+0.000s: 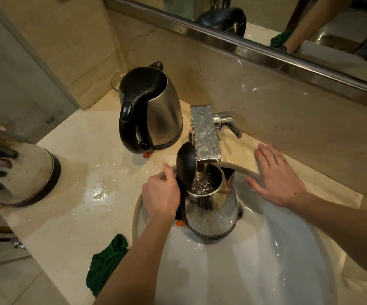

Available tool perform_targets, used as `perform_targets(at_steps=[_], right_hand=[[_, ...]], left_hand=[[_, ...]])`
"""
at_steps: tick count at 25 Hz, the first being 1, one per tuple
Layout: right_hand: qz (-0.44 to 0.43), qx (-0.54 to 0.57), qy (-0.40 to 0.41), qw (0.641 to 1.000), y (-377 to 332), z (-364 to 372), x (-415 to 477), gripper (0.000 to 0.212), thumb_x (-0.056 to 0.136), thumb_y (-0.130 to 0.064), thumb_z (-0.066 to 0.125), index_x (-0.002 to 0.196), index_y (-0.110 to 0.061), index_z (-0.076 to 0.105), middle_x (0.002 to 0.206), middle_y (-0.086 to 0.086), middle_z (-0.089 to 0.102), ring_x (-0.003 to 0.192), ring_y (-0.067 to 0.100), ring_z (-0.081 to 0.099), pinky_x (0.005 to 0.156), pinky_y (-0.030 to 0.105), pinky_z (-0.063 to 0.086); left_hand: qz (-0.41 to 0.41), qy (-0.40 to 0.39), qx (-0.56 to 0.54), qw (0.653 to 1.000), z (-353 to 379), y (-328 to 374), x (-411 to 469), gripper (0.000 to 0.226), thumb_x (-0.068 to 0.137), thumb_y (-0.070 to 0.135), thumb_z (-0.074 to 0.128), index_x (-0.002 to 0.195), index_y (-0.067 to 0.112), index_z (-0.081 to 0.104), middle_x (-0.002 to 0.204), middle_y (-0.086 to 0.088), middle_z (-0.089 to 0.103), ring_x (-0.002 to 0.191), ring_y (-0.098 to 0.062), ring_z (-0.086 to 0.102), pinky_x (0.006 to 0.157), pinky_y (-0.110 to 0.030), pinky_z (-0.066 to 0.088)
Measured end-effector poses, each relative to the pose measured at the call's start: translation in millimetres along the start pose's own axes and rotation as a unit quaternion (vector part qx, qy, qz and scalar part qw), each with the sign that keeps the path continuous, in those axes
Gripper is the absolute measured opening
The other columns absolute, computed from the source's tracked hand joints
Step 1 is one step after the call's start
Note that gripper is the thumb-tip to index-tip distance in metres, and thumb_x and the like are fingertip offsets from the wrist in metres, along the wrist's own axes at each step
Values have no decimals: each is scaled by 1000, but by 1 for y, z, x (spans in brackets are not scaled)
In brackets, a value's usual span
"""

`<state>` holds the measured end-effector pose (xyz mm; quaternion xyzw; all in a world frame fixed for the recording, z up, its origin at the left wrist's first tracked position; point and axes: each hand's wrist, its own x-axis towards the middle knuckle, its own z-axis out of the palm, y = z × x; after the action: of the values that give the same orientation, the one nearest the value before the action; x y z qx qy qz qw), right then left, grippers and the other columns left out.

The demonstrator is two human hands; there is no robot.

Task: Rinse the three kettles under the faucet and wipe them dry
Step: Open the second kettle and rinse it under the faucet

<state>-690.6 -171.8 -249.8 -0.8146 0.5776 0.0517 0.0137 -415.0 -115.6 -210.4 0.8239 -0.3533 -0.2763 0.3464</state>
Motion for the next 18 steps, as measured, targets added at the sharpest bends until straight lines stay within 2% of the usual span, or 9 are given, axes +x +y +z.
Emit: perform_targets(at_steps=[9,18], right_hand=[[1,-4,0,1000,1,1,0,89,92,-67,19,147,1,31,154,21,31,145,35,23,119,48,22],[-1,-6,1,1000,1,1,0,89,92,-67,19,148,0,31,155,21,30,145,34,23,120,46,20]], left_hand=[[-1,-2,3,1000,-1,1,-1,63,101,46,36,45,19,41,46,0,41,47,-18,43,52,-30,35],[2,-2,3,1000,-1,1,-1,62,102,45,36,44,22,40,45,0,41,47,-18,43,53,-29,34]])
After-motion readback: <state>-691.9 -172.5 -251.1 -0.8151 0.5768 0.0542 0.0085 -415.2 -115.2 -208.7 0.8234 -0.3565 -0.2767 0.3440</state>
